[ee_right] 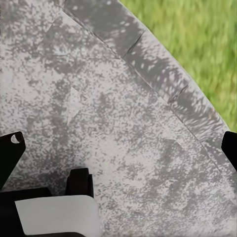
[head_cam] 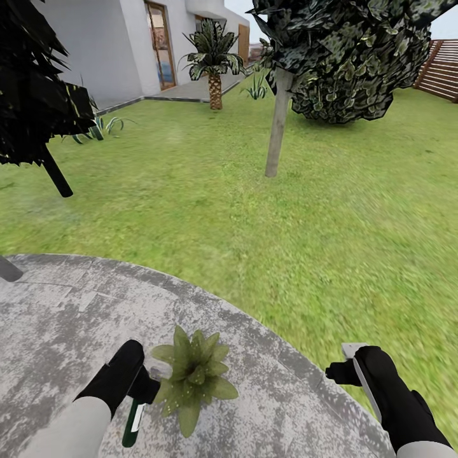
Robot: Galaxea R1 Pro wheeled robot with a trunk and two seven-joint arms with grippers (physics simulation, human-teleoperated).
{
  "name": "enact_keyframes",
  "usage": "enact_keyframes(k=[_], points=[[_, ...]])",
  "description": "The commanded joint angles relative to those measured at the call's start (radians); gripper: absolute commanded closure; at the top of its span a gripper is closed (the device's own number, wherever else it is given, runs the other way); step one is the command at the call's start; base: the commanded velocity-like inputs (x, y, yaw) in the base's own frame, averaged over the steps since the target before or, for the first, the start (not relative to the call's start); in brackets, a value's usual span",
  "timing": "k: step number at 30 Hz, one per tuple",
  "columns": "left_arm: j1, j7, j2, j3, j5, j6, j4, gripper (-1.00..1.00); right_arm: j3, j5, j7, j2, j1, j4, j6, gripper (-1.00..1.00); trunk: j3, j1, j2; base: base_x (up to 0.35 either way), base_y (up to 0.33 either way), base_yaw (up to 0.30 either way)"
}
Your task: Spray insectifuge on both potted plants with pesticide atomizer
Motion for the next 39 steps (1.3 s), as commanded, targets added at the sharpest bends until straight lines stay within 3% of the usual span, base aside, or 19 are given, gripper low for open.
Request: enact_keyframes(k=[1, 6, 14, 19, 22, 39], points=[[0.009, -0.01, -0.001, 0.003, -0.01, 0.002, -0.001, 1.0, -0.001, 0.011, 0.01, 0.0, 0.0, -0.001, 0.004, -1.0, -0.001, 0.0, 0.0, 0.0, 0.0, 0.0], [0.066, -0.01, -0.001, 0.003, -0.009, 0.002, 0.0, 1.0, -0.001, 0.011, 0.01, 0.0, 0.0, -0.001, 0.004, -1.0, -0.001, 0.0, 0.0, 0.0, 0.0, 0.0], [0.075, -0.01, -0.001, 0.005, -0.009, 0.002, 0.001, 1.0, -0.001, 0.011, 0.01, 0.0, 0.0, -0.001, 0.004, -1.0, -0.001, 0.0, 0.0, 0.0, 0.0, 0.0], [0.075, -0.01, 0.0, 0.072, -0.009, 0.002, 0.001, 1.0, 0.0, 0.011, 0.01, 0.001, 0.0, 0.002, 0.004, -1.0, -0.001, 0.0, 0.0, 0.0, 0.0, 0.0], [0.075, -0.01, 0.001, 0.084, -0.009, 0.002, 0.001, 1.0, 0.002, 0.011, 0.01, 0.001, 0.0, 0.005, 0.004, -1.0, -0.001, 0.0, 0.0, 0.0, 0.0, 0.0], [0.071, -0.013, -0.001, 0.077, -0.009, 0.002, 0.011, 1.0, 0.002, 0.011, 0.009, 0.002, 0.0, 0.008, 0.003, -1.0, -0.001, 0.0, 0.0, 0.0, 0.0, 0.0]])
